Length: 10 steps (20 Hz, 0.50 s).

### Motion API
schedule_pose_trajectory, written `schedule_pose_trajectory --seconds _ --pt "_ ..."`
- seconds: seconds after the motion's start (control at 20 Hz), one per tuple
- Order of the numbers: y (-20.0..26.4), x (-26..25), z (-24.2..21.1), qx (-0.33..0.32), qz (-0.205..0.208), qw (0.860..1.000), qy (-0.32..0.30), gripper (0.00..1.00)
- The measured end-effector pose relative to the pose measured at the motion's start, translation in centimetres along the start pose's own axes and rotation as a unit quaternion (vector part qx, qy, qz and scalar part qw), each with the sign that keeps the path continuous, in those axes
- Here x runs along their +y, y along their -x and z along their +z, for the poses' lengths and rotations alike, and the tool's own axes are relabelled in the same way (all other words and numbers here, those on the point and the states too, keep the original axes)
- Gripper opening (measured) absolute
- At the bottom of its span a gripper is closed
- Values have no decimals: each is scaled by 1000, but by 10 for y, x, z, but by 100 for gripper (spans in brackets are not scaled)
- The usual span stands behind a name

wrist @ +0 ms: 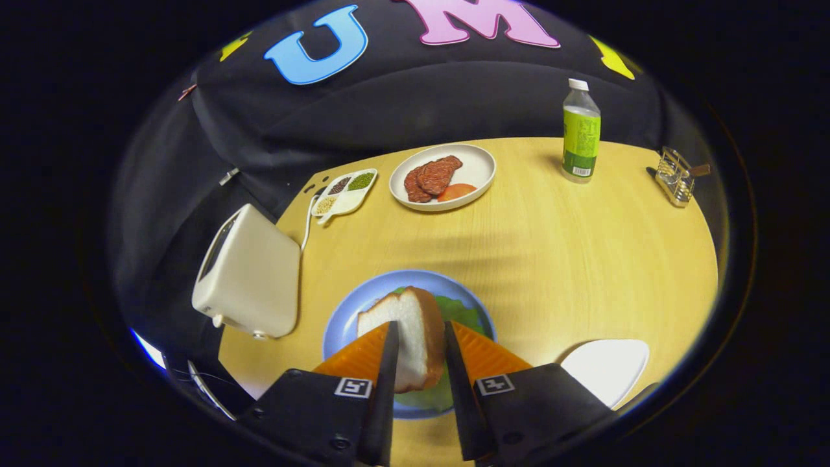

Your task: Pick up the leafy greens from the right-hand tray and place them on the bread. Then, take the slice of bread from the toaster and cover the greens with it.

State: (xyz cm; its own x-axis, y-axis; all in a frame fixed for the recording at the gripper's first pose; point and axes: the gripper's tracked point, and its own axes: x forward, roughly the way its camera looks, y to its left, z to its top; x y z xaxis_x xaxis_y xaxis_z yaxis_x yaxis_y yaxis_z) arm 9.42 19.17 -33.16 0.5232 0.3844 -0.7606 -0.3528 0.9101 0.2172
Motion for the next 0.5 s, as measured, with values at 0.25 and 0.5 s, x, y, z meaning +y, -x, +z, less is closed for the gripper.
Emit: schedule_pose_trajectory --seconds 0.25,0.5 --pt "33 -2 7 -16 -8 999 37 87" --pt "94 5 49 -97 -25 993 63 99"
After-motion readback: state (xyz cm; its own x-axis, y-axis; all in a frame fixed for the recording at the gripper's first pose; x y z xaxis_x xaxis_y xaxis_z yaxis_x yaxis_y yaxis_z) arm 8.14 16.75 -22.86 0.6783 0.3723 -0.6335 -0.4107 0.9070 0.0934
